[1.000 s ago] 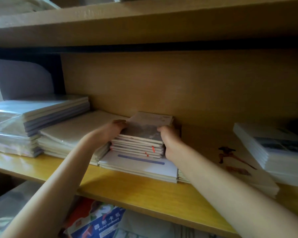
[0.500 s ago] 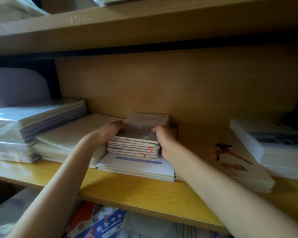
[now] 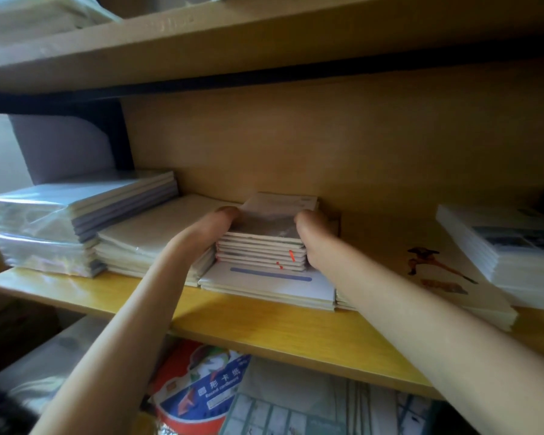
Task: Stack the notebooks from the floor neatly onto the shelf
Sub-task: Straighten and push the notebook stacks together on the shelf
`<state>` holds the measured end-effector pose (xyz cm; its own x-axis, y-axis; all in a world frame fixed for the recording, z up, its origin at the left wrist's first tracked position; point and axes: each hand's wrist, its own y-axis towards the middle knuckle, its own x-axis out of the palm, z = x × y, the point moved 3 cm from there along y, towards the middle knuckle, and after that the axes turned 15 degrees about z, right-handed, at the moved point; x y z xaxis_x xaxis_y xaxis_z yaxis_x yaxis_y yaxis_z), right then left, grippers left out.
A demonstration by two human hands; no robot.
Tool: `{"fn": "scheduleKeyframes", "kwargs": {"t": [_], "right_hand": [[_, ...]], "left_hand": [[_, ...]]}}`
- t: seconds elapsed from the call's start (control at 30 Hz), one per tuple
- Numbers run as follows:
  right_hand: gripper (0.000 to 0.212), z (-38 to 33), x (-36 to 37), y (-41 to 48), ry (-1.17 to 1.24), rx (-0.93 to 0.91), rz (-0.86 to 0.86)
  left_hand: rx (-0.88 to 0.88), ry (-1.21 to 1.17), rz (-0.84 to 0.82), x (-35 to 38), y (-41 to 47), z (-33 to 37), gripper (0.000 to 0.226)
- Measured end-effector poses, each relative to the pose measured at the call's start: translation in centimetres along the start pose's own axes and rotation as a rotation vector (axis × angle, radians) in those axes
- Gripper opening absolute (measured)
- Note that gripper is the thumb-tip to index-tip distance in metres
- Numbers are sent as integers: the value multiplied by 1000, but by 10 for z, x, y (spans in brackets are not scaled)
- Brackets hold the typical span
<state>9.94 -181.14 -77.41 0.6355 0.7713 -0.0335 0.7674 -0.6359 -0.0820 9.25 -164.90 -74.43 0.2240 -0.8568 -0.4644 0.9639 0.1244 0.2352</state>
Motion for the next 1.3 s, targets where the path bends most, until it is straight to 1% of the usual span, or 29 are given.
{"fn": "scheduleKeyframes", "kwargs": {"t": [0.03,0.07,0.1,0.13,0.17,0.2,0.23,0.27,0.3,0.33,0.37,0.43,0.47,0.5,0.57,0.63,0.73,0.83,0.97,1.07,1.17,1.2,1.3], "right_hand": [[59,-3,-5,-6,-24,-26,34],[65,-6,-11,-11,-55,-75,50],[54,-8,-16,-17,-42,-140,54],[34,-10,-23,-27,-23,-160,23],[20,-8,-29,-36,-9,-156,-41],[20,-6,-36,-45,-36,-149,-144],[35,-3,-41,-54,-119,-175,-252],[59,2,-43,-61,-267,-244,-325],[81,6,-43,-66,-464,-351,-340],[97,10,-44,-70,-651,-470,-291],[102,14,-41,-71,-797,-596,-222],[95,17,-34,-67,-971,-853,-54],[88,17,-32,-64,-1018,-920,18],[82,15,-31,-62,-1042,-942,53],[74,10,-34,-59,-1065,-917,15],[70,7,-38,-61,-1074,-920,-33],[64,9,-42,-66,-1049,-990,-12],[61,10,-40,-67,-971,-995,0],[61,9,-45,-72,-932,-988,1],[62,6,-55,-79,-994,-1017,74],[57,4,-58,-85,-1069,-1067,137],[56,5,-57,-84,-1049,-1048,131],[56,9,-54,-76,-854,-927,85]], "left_hand": [[19,2,20,-2,-1,0,30],[64,33,36,-5,-3,-1,34],[128,101,46,-9,-7,-3,42],[203,192,53,-15,-14,-3,52],[293,283,53,-22,-22,-4,59],[390,362,39,-27,-30,-3,62],[471,434,23,-30,-34,-4,65],[521,494,28,-33,-37,-5,69],[536,532,59,-35,-36,-7,74],[519,558,101,-36,-34,-10,77],[493,569,135,-35,-32,-13,77],[452,563,160,-31,-28,-18,71],[442,564,171,-30,-28,-18,69],[440,572,188,-29,-26,-18,68],[453,613,231,-27,-24,-17,65],[469,671,262,-25,-23,-15,62],[486,699,286,-24,-21,-14,62],[496,701,294,-24,-21,-15,63],[460,583,283,-28,-23,-19,62],[452,537,256,-28,-23,-19,63],[459,540,243,-29,-23,-18,62],[460,538,249,-29,-22,-19,60],[478,519,277,-27,-22,-24,56]]}}
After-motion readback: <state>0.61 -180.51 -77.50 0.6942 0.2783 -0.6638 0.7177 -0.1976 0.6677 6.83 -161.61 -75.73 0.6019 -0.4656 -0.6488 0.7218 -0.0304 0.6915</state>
